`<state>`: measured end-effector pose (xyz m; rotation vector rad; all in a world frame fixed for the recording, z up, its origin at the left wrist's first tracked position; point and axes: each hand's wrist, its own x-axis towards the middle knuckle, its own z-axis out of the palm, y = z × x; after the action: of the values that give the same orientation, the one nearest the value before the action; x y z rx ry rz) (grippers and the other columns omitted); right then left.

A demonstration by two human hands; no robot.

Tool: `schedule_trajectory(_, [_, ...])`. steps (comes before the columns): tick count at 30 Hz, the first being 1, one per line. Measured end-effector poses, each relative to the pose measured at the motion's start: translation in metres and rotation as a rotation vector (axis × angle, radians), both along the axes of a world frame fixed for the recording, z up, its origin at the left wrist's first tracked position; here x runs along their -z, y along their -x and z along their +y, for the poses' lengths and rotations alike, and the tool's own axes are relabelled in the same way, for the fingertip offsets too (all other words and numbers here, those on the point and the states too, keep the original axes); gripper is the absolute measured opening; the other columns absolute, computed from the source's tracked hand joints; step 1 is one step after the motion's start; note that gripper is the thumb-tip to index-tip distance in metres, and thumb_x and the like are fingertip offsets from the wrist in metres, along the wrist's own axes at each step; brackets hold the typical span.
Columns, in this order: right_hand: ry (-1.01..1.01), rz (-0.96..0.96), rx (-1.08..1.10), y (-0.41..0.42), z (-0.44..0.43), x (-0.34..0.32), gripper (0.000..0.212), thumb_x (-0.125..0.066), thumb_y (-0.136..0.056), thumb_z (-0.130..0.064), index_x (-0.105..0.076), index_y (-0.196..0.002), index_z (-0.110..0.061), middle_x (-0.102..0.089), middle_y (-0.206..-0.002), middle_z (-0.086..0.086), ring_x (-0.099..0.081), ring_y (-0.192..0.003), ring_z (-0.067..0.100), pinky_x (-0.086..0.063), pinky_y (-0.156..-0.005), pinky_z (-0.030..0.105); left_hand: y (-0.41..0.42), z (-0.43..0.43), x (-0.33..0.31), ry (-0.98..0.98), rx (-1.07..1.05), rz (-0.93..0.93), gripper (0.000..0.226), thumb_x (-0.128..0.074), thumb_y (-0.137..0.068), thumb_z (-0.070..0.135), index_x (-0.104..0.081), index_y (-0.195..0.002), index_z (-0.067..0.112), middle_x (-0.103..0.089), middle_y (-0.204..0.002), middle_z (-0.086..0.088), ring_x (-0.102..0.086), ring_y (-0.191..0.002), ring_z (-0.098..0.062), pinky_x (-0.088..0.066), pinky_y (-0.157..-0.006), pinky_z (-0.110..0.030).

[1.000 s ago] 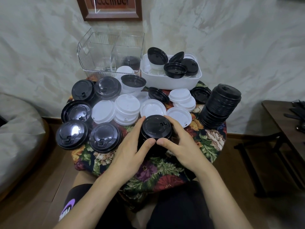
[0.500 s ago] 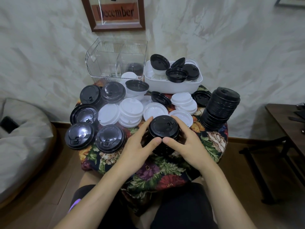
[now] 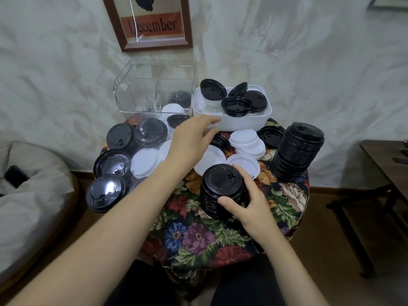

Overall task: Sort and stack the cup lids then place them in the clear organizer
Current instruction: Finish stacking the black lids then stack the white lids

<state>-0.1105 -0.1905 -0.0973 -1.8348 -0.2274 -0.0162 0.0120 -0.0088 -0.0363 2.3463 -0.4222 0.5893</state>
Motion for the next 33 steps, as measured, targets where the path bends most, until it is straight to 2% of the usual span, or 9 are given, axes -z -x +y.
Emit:
schedule_trajectory(3, [-0.006, 0.01, 0.002, 0.001, 0.0, 0.001, 0.074, -0.082, -0.084, -0.046, -0.042, -0.147, -0.051, -0.054, -0.138, -0.039, -0.05, -0.131, -0.012, -0.042, -0.102, 0.012, -0.04, -0.013, -0.003, -0.191, 0.029, -0.033, 0.036, -0.064, -0.101, 0.016, -0.066, -0.137, 0.016, -0.068, -0.132, -0.004, -0.062, -0.115, -0.029, -0.05, -0.096, -0.041])
schedule_trajectory(5, [-0.005, 0.016, 0.002, 0.001, 0.0, 0.002, 0.073, -0.082, -0.085, -0.046, -0.041, -0.146, -0.054, -0.053, -0.139, -0.038, -0.05, -0.132, -0.011, -0.042, -0.103, 0.014, -0.058, -0.024, -0.006, -0.27, 0.036, -0.044, 0.042, -0.063, -0.102, 0.017, -0.061, -0.144, 0.016, -0.063, -0.142, -0.005, -0.055, -0.128, -0.032, -0.046, -0.104, -0.044])
schedule_trajectory(8, [0.013, 0.014, 0.01, 0.0, 0.0, 0.003, 0.075, -0.081, -0.085, -0.049, -0.039, -0.146, -0.057, -0.052, -0.141, -0.038, -0.048, -0.134, -0.011, -0.042, -0.106, 0.019, -0.076, -0.038, -0.008, -0.354, 0.038, -0.063, 0.045, -0.062, -0.102, 0.019, -0.058, -0.147, 0.017, -0.061, -0.145, -0.005, -0.05, -0.131, -0.033, -0.039, -0.108, -0.04])
schedule_trajectory(11, [0.02, 0.01, 0.011, 0.0, -0.002, 0.004, 0.075, -0.083, -0.085, -0.048, -0.04, -0.145, -0.058, -0.052, -0.143, -0.036, -0.048, -0.134, -0.01, -0.042, -0.107, 0.022, -0.087, -0.044, -0.008, -0.393, 0.027, -0.047, 0.04, -0.064, -0.101, 0.021, -0.063, -0.141, 0.017, -0.065, -0.14, -0.005, -0.048, -0.135, -0.032, -0.037, -0.112, -0.041])
schedule_trajectory(14, [0.028, 0.003, 0.01, 0.0, -0.003, 0.002, 0.073, -0.082, -0.084, -0.047, -0.041, -0.143, -0.06, -0.053, -0.141, -0.037, -0.049, -0.134, -0.01, -0.042, -0.107, 0.022, -0.088, -0.043, -0.011, -0.36, -0.01, -0.034, 0.028, -0.063, -0.101, 0.02, -0.073, -0.127, 0.016, -0.072, -0.126, -0.005, -0.052, -0.127, -0.03, -0.041, -0.106, -0.04])
schedule_trajectory(18, [0.027, -0.003, 0.007, -0.001, -0.005, 0.004, 0.075, -0.083, -0.084, -0.048, -0.042, -0.146, -0.057, -0.054, -0.144, -0.031, -0.049, -0.136, -0.006, -0.043, -0.11, 0.03, -0.067, -0.033, -0.02, -0.276, -0.006, -0.039, 0.02, -0.064, -0.1, 0.023, -0.074, -0.114, 0.014, -0.073, -0.108, -0.003, -0.06, -0.107, -0.026, -0.042, -0.081, -0.034])
schedule_trajectory(20, [0.026, -0.004, 0.004, -0.002, -0.005, 0.006, 0.076, -0.084, -0.084, -0.048, -0.042, -0.148, -0.055, -0.054, -0.144, -0.03, -0.049, -0.136, -0.006, -0.043, -0.111, 0.029, -0.049, -0.023, -0.021, -0.256, 0.009, -0.036, 0.018, -0.067, -0.098, 0.027, -0.073, -0.11, 0.014, -0.072, -0.105, -0.001, -0.06, -0.101, -0.024, -0.04, -0.074, -0.034])
schedule_trajectory(27, [-0.001, -0.014, -0.008, -0.001, -0.003, 0.006, 0.079, -0.081, -0.084, -0.049, -0.042, -0.153, -0.043, -0.054, -0.142, -0.033, -0.049, -0.135, -0.008, -0.042, -0.105, 0.012, -0.003, 0.01, -0.015, -0.321, 0.09, 0.133, 0.017, -0.071, -0.095, 0.032, -0.069, -0.104, 0.019, -0.068, -0.101, 0.003, -0.061, -0.098, -0.024, -0.049, -0.081, -0.044])
schedule_trajectory(33, [-0.01, -0.025, -0.006, -0.001, 0.0, 0.003, 0.075, -0.08, -0.084, -0.045, -0.044, -0.15, -0.043, -0.056, -0.138, -0.036, -0.051, -0.132, -0.009, -0.042, -0.103, 0.011, 0.013, 0.018, -0.022, -0.267, 0.139, 0.241, 0.031, -0.081, -0.086, 0.042, -0.068, -0.1, 0.017, -0.066, -0.1, 0.004, -0.059, -0.096, -0.019, -0.045, -0.08, -0.036])
